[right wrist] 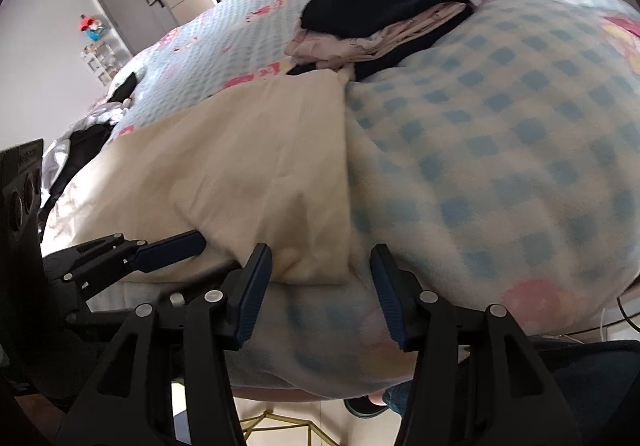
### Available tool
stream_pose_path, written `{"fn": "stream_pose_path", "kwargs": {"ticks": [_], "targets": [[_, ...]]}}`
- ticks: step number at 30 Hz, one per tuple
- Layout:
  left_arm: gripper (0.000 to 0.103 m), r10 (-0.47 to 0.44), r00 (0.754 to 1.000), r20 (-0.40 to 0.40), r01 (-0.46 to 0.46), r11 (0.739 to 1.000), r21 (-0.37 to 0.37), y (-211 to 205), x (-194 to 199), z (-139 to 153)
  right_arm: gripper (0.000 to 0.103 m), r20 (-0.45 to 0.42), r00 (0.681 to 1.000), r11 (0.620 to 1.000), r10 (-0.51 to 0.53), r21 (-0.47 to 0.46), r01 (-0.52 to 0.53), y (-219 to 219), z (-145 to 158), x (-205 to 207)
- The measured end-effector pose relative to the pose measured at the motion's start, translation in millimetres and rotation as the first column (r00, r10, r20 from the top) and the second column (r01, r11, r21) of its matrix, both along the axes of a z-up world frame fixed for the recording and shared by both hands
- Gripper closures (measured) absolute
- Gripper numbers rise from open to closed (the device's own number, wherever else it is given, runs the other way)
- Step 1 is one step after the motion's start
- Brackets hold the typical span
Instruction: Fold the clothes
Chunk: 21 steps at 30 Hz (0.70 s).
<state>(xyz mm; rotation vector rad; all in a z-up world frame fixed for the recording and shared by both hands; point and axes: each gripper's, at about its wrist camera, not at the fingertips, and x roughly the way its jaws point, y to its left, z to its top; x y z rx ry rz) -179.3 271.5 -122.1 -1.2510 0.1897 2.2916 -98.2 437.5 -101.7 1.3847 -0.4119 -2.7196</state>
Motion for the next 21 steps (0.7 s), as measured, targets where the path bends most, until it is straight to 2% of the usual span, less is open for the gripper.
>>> {"fn": "stream_pose_path", "kwargs": {"ticks": [1,3,5,8,11,13,14,15,17,18,19,21], "targets": [[0.094,0.020,1.000,0.017,-0.021,0.999,0.037,-5.1,-4.2,2.1,0.046,-0.007,1.000,1.000,-0.014,0.005,0.014,1.6,2.3,1.6],[0.095,0.059,0.997,0.053,-0.064,0.992,0.108,-15.1,-12.7,6.0,0.044,-0.032,0.998,0.999,-0.050,0.012,0.050,6.9,8.6,4.9],[0.095,0.091,0.993,0.081,-0.102,0.984,0.143,-23.0,-21.9,7.1,0.044,-0.045,0.997,0.998,-0.066,0.005,0.067,10.5,13.6,8.4],[0.096,0.112,0.990,0.082,-0.123,0.983,0.137,-29.2,-28.6,8.4,0.044,-0.006,1.000,0.999,-0.004,-0.052,0.004,6.8,10.0,7.3],[0.096,0.089,0.990,0.112,-0.107,0.980,0.170,-32.7,-30.5,9.0,0.046,0.055,0.998,0.999,0.038,-0.001,-0.038,-8.0,0.6,2.9],[0.096,0.058,0.992,0.111,-0.078,0.978,0.193,-32.6,-25.8,11.4,0.051,0.079,0.997,0.998,0.027,0.052,-0.031,-12.0,-3.4,-0.6],[0.095,0.041,0.994,0.104,-0.061,0.979,0.196,-31.4,-22.1,12.8,0.060,0.087,0.996,0.996,0.015,0.085,-0.022,-13.3,-4.9,-2.1],[0.093,0.019,0.995,0.094,-0.034,0.985,0.170,-26.8,-17.4,12.7,0.061,0.084,0.996,0.993,0.003,0.121,-0.014,-15.1,-4.9,-2.6],[0.075,-0.017,0.997,0.075,0.008,0.994,0.111,-18.8,-10.2,11.1,0.062,0.073,0.997,0.986,0.000,0.167,-0.012,-19.7,-4.4,-3.7],[0.058,-0.033,0.998,0.058,0.029,0.997,0.071,-13.9,-6.5,9.0,0.065,0.063,0.998,0.984,0.007,0.175,-0.018,-21.6,-3.9,-5.0],[0.057,-0.053,0.998,0.035,0.052,0.998,0.026,-8.0,-2.2,6.5,0.067,0.051,0.999,0.984,0.015,0.176,-0.024,-22.9,-3.2,-6.1],[0.057,-0.074,0.997,0.005,0.074,0.995,-0.060,3.1,2.7,1.0,0.071,0.015,1.000,0.992,0.027,0.120,-0.028,-17.9,-0.2,-6.8]]}}
